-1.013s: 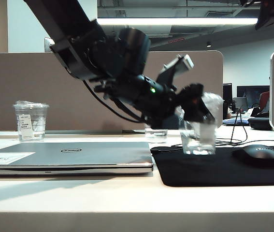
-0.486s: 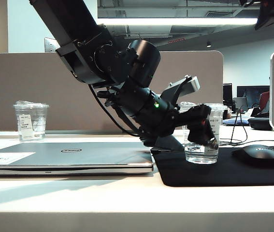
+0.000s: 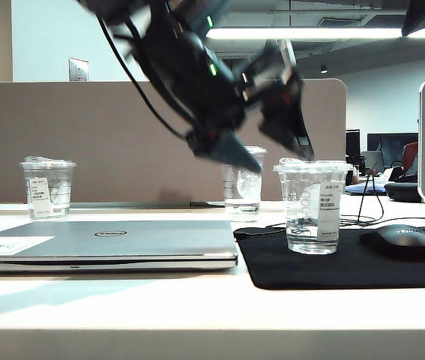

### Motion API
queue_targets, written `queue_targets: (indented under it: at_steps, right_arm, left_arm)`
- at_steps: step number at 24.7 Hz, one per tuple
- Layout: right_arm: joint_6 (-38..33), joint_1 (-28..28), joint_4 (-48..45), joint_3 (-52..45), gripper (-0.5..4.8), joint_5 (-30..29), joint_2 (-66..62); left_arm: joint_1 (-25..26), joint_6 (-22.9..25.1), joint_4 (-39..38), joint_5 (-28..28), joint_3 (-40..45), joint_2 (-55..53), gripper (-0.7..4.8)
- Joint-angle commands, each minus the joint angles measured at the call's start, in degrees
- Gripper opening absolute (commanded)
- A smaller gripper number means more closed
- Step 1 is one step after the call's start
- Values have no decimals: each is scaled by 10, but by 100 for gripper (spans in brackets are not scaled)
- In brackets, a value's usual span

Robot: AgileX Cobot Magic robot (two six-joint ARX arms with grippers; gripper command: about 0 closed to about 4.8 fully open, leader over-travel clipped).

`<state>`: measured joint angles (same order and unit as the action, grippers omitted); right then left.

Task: Pick up the coffee cup on the middle and place it on the right side of the laptop.

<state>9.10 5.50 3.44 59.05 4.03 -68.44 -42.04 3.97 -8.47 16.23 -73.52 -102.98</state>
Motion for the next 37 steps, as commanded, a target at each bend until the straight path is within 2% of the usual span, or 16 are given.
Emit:
queue_targets:
  at_steps: [1, 2, 3, 5, 6, 8, 10, 15, 19, 23, 25, 27, 29, 32, 34, 37]
  right_arm:
    - [1, 1, 17, 4, -5, -20, 21]
    - [1, 1, 26, 4, -5, -27, 28]
    - [1, 1, 42, 4, -5, -30, 40]
    - [1, 1, 60, 4, -5, -30, 54]
    - [-2, 1, 86, 4, -5, -30, 77]
    - [-4, 1, 114, 4, -6, -31, 110]
    - [-24, 1, 152, 4, -6, -31, 143]
    - [-51, 1, 264, -18, -6, -30, 246]
    - [-61, 1, 279, -70, -5, -51, 336]
    - [-61, 2, 288, -141, -6, -129, 438]
    - [-61, 0, 303, -175, -5, -130, 471]
    - [-61, 0, 325, -188, -5, -130, 486]
    - [-61, 1, 325, -207, -5, -132, 499]
    - [-61, 1, 295, -257, -5, -163, 520]
    - [-61, 1, 254, -296, -5, -171, 536]
    - [-62, 1, 188, -348, -5, -166, 559]
  left_arm:
    - [3, 23, -66, -26, -2, 81, 479]
    - [3, 38, -84, -25, -2, 102, 475]
    - [4, 63, -112, -26, -2, 135, 367]
    - [6, 90, -143, -32, -2, 172, 232]
    - [6, 96, -165, -54, -2, 208, 119]
    - [11, 94, -186, -120, -2, 258, -7]
    - [21, 90, -202, -161, -2, 298, -6]
    - [44, 74, -296, -160, 26, 374, -6]
    - [53, 60, -254, -160, 149, 469, -6]
    - [53, 44, -162, -165, 322, 623, -6]
    - [53, 46, -114, -234, 392, 699, -6]
    - [53, 40, -129, -312, 421, 737, -6]
    - [54, 15, -151, -353, 442, 769, -6]
    - [54, 14, -118, -291, 526, 863, -6]
    - [54, 11, -76, -289, 589, 927, -6]
    - [54, -20, -35, -294, 658, 1005, -6]
